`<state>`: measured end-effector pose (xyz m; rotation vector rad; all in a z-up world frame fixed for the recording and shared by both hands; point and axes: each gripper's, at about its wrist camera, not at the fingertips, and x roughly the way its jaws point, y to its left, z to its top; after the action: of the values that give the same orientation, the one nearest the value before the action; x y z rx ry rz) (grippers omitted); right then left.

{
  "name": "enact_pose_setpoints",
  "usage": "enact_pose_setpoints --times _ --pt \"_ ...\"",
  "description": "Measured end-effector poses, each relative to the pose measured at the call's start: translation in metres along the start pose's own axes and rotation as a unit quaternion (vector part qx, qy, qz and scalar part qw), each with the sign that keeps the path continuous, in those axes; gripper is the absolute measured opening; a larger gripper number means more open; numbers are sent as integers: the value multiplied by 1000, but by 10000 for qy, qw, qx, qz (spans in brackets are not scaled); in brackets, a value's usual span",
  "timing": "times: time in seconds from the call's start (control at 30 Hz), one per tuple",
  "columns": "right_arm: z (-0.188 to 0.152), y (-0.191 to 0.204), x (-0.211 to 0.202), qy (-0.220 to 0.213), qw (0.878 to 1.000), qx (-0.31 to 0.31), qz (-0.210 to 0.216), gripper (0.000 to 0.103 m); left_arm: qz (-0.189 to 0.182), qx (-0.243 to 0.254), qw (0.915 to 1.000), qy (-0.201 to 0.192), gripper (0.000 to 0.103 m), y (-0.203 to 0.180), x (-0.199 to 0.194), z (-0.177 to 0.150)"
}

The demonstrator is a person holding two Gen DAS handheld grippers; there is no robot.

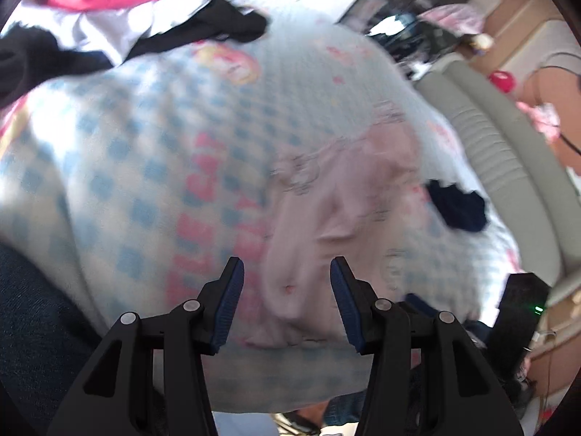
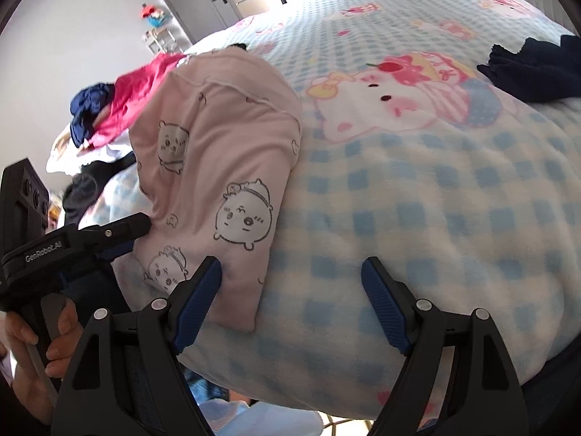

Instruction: Fold clothes

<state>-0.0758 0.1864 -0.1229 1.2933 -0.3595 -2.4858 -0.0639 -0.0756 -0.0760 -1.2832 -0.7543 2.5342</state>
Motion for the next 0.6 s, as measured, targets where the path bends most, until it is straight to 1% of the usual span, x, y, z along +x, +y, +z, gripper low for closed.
enact_pose_setpoints --times 0.07,0.1,0.17,0.23,0.27,0.4,0.43,0.47,0.53,0.57,0.6 --pt "0 2 -2 -46 9999 -33 95 81 -148 222 9996 44 54 -10 3 -1" --pt "0 3 -3 -68 9999 -50 141 81 -48 330 9994 122 54 -11 4 -3" --pt "-1 5 1 22 9999 -105 45 81 305 468 9979 319 54 -10 8 -9" --pt "-2 6 4 111 9998 -159 -45 81 577 398 9963 499 54 -5 17 -10" --pt "-3 5 4 117 9998 -174 -47 81 667 356 9957 530 54 -3 19 -10" --pt "-4 6 3 108 9997 -218 -54 81 625 135 9978 148 54 3 6 -5" --pt "-4 5 2 102 9997 -214 -50 81 574 88 9983 70 54 4 3 -3" --pt "-3 5 2 83 9998 -194 -33 81 417 76 9991 52 54 4 2 -3" --pt "-2 4 0 47 9999 -155 2 81 16 139 9998 145 54 0 3 -4" --pt "-1 5 -1 20 9999 -149 24 81 -149 229 9993 260 56 -5 6 -5" --pt "-1 5 -1 6 9999 -157 50 81 -180 344 9986 368 58 -8 8 -8"
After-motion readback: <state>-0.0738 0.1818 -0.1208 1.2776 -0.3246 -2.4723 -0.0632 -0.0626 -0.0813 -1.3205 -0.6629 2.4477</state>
